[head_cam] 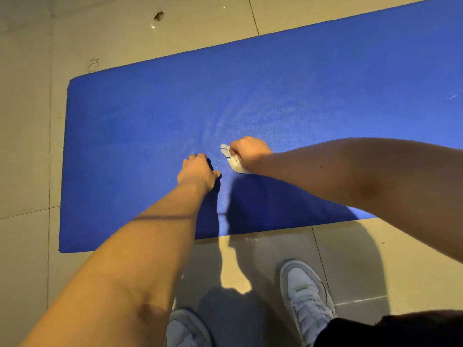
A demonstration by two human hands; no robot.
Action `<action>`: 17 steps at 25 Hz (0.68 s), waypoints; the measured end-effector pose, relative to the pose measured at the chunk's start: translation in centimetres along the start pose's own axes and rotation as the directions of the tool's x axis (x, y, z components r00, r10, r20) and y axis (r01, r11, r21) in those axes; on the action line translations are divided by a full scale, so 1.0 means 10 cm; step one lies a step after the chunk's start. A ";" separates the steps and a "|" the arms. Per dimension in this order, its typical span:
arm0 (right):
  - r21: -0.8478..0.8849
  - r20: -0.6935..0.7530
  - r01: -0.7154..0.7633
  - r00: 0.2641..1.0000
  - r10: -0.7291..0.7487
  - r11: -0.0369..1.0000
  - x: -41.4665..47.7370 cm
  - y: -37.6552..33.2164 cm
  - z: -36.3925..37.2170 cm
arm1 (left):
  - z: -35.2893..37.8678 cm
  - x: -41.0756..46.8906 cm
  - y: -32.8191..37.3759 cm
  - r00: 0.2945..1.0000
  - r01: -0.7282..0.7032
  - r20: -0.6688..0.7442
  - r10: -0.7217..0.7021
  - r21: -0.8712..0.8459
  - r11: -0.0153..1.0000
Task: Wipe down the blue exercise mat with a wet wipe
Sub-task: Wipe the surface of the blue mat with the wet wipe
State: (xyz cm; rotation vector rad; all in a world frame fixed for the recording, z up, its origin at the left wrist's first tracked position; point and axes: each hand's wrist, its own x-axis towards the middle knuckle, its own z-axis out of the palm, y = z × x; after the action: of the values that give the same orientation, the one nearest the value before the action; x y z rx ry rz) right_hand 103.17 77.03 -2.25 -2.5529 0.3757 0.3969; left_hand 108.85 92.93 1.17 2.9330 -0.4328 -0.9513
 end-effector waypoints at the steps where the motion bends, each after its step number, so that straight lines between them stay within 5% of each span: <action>1: 0.160 0.016 -0.063 0.998 0.061 0.985 -0.04 0.01 -0.05 | -0.03 -0.05 0.06 1.000 -0.010 -0.013 0.009 -0.081 0.997; 6: 0.601 0.067 -0.139 0.990 0.123 0.787 -0.25 -0.04 -0.29 | -0.15 -0.36 0.35 0.999 -0.031 -0.002 0.036 -0.545 0.838; 11: 0.790 0.115 -0.200 0.977 0.180 0.580 -0.59 0.01 -0.39 | -0.11 -0.66 0.38 0.996 -0.083 -0.073 0.051 -0.549 0.831; 17: 0.761 0.272 -0.234 0.962 0.030 0.606 -0.96 -0.18 -0.57 | -0.26 -1.11 0.36 0.994 -0.061 -0.107 0.002 -0.551 0.832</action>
State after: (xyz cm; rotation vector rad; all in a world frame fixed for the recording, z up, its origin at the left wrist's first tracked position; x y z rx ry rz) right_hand 96.09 77.22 6.63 -1.5802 0.5154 0.4519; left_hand 100.84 92.33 10.03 2.4170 -0.1574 -0.7540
